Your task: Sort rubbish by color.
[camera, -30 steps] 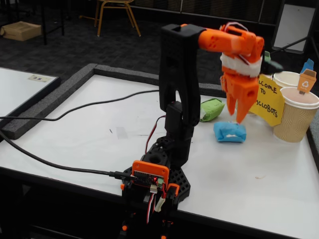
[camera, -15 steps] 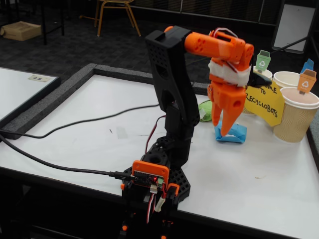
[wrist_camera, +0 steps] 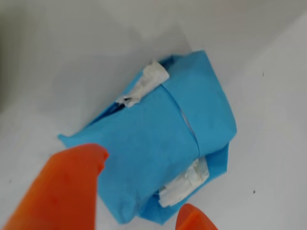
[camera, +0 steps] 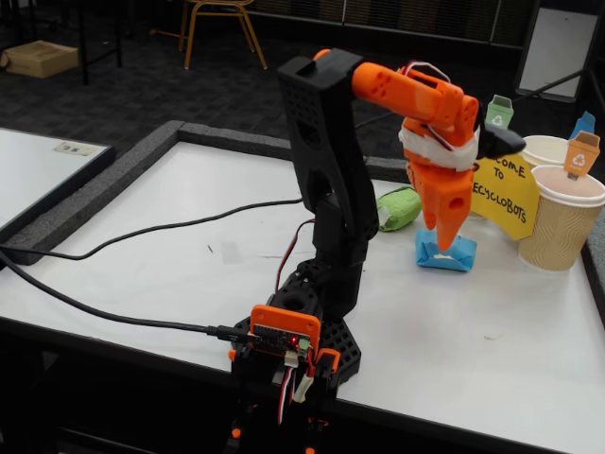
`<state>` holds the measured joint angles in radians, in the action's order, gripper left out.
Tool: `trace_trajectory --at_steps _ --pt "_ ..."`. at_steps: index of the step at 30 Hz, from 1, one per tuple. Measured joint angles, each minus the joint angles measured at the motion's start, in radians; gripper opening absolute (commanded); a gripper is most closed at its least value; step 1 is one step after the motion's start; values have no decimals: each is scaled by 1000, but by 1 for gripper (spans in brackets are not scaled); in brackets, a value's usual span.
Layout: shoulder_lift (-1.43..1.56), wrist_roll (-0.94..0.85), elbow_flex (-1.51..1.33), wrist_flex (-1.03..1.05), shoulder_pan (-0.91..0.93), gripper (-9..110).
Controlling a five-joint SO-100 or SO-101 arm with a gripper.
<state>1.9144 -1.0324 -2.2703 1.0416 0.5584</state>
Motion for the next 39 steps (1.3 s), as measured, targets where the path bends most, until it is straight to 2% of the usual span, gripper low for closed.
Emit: trace_trajectory --at_steps 11,15,18,26,39 --pt "-114 0 0 -51 12 26" --pt "-152 0 0 -104 12 8" --pt "-158 6 0 -127 12 3" --pt "-158 15 49 -83 18 0" --pt "-158 63 393 189 64 0"
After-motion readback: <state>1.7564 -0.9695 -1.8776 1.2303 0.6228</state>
